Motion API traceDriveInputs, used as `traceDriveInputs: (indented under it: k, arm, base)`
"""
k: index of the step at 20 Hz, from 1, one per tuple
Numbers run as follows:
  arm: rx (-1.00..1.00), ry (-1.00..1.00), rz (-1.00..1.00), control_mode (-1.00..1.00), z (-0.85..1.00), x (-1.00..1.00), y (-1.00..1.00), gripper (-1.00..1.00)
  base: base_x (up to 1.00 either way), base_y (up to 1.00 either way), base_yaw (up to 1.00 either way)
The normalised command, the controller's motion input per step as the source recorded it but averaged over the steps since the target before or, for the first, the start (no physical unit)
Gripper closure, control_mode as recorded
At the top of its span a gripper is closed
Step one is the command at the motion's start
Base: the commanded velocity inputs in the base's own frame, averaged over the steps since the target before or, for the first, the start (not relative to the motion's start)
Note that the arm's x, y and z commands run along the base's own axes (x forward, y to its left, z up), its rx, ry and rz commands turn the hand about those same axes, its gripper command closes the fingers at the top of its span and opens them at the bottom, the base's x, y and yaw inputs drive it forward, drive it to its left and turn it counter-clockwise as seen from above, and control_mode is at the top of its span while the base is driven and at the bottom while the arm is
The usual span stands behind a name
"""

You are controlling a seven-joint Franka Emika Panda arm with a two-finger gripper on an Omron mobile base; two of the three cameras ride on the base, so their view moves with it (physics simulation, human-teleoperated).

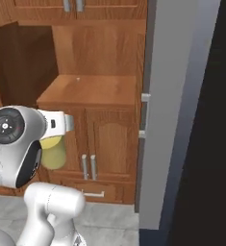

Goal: Pick the oil and vinegar bottle and oil and vinegar bottle from the counter and place them in the cabinet.

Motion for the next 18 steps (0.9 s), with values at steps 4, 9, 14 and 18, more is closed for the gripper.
traceDriveInputs:
  k: [4,9,14,18]
  arm:
    - [0.0,0.0,0.0,1.0,0.0,0.0,0.0,1.0]
    - [0.0,0.0,0.0,1.0,0.0,0.0,0.0,1.0]
    - [0.0,0.0,0.0,1.0,0.0,0.0,0.0,1.0]
    - [0.0,0.0,0.0,1.0,0.0,0.0,0.0,1.0]
  base:
    - [0.76,-0.35,0.0]
    - [0.55,0.06,0.0]
    - [0.01,0.41,0.0]
    - [0.48,0.06,0.0]
